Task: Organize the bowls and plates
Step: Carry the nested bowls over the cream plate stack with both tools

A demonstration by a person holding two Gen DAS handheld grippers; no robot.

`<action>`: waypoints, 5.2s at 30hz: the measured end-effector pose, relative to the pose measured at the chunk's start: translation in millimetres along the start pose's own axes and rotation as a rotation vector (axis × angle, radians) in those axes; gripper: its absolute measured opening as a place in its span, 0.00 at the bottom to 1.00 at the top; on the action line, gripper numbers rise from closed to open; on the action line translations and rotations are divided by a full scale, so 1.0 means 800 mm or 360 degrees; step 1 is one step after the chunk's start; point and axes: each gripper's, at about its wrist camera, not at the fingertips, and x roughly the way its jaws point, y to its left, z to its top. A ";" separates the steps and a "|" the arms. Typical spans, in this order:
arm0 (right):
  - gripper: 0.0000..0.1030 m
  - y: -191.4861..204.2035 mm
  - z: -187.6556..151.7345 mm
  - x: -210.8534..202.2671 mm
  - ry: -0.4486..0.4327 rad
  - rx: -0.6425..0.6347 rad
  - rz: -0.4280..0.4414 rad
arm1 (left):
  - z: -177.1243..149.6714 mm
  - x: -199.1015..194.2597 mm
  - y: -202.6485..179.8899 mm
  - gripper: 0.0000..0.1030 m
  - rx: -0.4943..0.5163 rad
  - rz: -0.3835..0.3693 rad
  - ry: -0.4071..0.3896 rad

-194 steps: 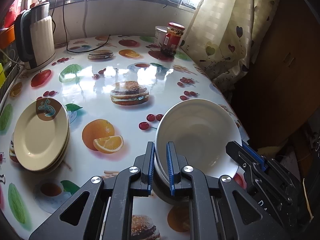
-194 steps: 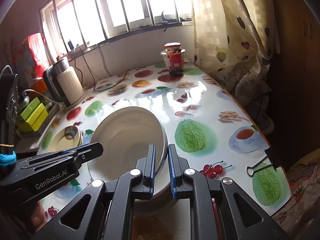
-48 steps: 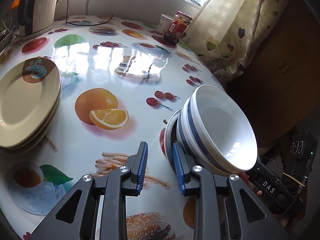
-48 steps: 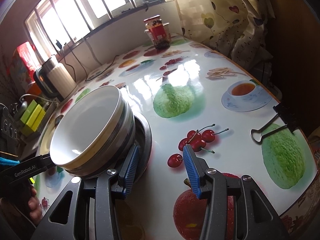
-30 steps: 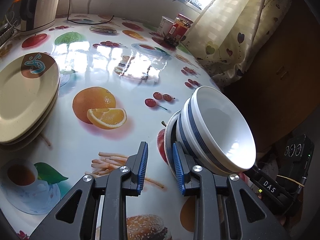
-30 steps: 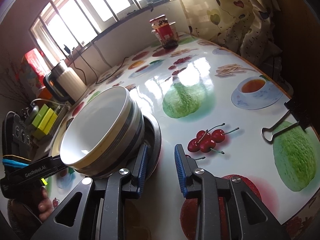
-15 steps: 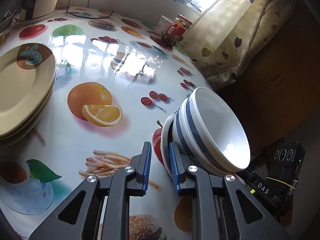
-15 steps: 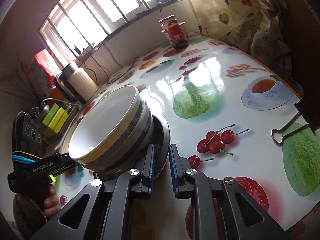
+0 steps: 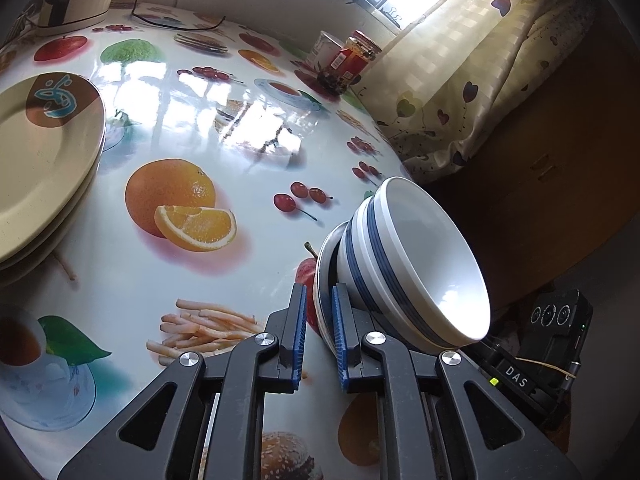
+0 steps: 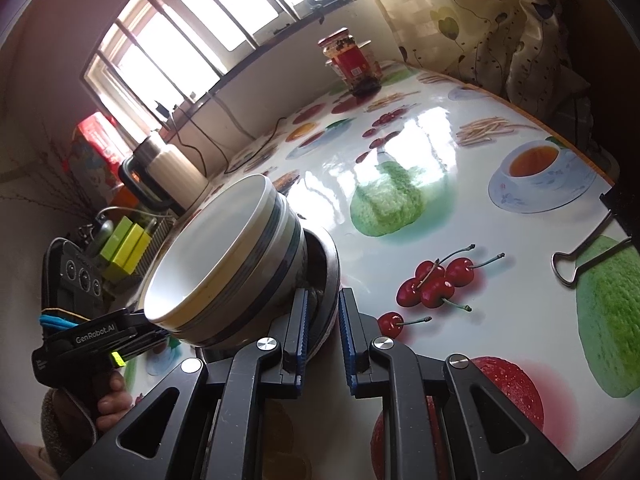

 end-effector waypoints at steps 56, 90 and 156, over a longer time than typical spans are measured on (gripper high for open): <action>0.14 -0.004 -0.003 -0.005 -0.0080 0.0019 0.0079 | -0.001 -0.009 0.004 0.09 -0.0024 -0.0089 -0.0045; 0.15 -0.008 -0.003 -0.004 -0.0080 0.0015 0.0071 | 0.001 0.006 0.027 0.06 -0.0207 -0.0275 0.0028; 0.15 0.149 0.041 0.061 0.0058 -0.0262 0.0354 | 0.027 -0.161 0.096 0.06 -0.0303 -0.0051 -0.0323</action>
